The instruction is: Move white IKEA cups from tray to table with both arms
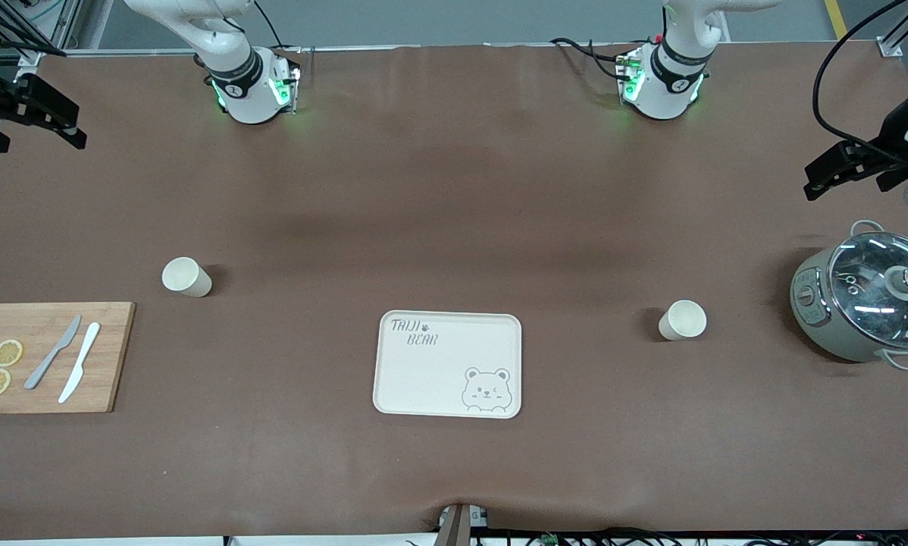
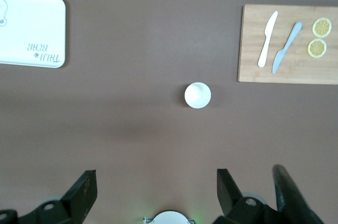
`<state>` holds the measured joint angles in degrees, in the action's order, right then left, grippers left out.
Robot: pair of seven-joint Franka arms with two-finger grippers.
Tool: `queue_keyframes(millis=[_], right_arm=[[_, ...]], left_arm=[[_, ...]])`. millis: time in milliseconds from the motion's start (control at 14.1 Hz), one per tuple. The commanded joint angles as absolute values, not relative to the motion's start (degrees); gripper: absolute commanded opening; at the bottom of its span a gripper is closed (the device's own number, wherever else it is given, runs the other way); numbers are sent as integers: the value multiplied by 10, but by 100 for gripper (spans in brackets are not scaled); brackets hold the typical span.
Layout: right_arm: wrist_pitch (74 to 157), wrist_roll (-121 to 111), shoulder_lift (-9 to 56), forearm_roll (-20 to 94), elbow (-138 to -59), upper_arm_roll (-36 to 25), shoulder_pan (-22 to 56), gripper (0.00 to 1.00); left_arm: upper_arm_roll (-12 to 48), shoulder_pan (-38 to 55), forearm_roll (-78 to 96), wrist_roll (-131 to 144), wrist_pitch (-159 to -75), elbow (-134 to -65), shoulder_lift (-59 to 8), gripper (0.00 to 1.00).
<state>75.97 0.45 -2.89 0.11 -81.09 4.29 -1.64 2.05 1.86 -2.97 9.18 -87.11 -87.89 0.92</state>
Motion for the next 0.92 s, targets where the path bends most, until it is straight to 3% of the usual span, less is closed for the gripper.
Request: queue_keyframes(millis=[0, 853], right_arm=[[770, 4, -25, 7, -831, 38, -28, 100], [798, 1, -20, 4, -830, 37, -30, 100]], left_arm=[[20, 17, -20, 81, -875, -882, 13, 100], [18, 12, 18, 53, -877, -881, 11, 100]])
